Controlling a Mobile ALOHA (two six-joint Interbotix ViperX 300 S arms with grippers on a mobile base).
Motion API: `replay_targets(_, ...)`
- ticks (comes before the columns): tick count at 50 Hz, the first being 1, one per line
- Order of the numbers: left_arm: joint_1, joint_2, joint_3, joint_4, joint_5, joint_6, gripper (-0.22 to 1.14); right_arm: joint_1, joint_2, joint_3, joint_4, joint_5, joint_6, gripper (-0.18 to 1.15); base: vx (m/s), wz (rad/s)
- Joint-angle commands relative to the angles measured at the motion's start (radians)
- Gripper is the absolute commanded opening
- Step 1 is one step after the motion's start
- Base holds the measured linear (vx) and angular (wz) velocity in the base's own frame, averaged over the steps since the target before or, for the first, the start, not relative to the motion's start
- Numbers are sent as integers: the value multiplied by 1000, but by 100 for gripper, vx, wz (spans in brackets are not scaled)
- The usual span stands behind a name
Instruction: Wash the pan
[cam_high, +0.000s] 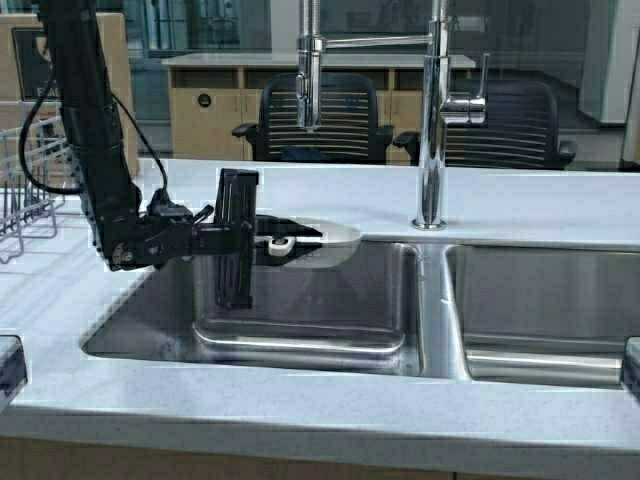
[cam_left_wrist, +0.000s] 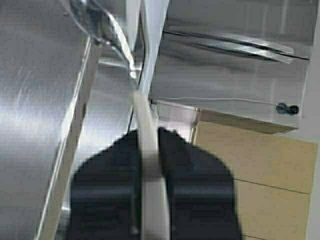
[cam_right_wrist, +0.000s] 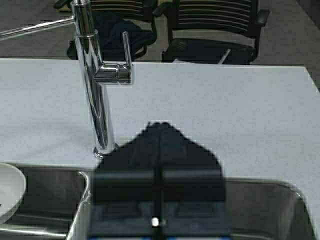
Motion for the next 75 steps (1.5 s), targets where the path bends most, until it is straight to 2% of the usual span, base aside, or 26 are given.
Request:
replay_targets(1,-28,-64,25,-23,-64,31,3,0,54,-43,2,-2,0,6,15,5)
replay_targets(8,-38,-83,91,-52,-98,52,3,6,143,-89,2,-5,5,6,15,2)
replay_targets(14,-44,-107,158,-109,-123,95,3,15,245,-181,0,-11,2,7,15,-6)
replay_targets(19,-44,-123,202,-114,-153,118,3,43,342,-272,0,-11,3,17,13,-10)
replay_targets(21,-44,-126,215,-114,-170,121,3,63,390,-305,0,-11,3,26,12,-9)
replay_targets(24,-48,-129,230,-115,-193,123,3,80,465,-356,-5,-9,2,47,10,-5)
replay_targets(28,-51,-130,252,-117,-216,126,3,106,565,-422,-17,-2,2,84,8,-3)
replay_targets(29,-51,-130,256,-117,-219,127,3,114,598,-443,-18,-2,2,97,7,-3)
replay_targets(31,-51,-130,268,-118,-227,130,3,123,644,-472,-20,-2,3,110,7,-2)
replay_targets(32,-51,-130,273,-118,-230,130,3,130,664,-485,-20,-2,2,111,6,-3)
replay_targets(38,-51,-127,299,-118,-242,138,3,144,764,-551,-21,-2,2,102,5,-2)
replay_targets(53,-51,-118,296,-121,-252,144,3,146,945,-707,-74,-3,2,104,2,0)
replay_targets(75,-51,-118,299,-126,-252,143,3,141,1186,-960,-77,46,-2,104,0,0)
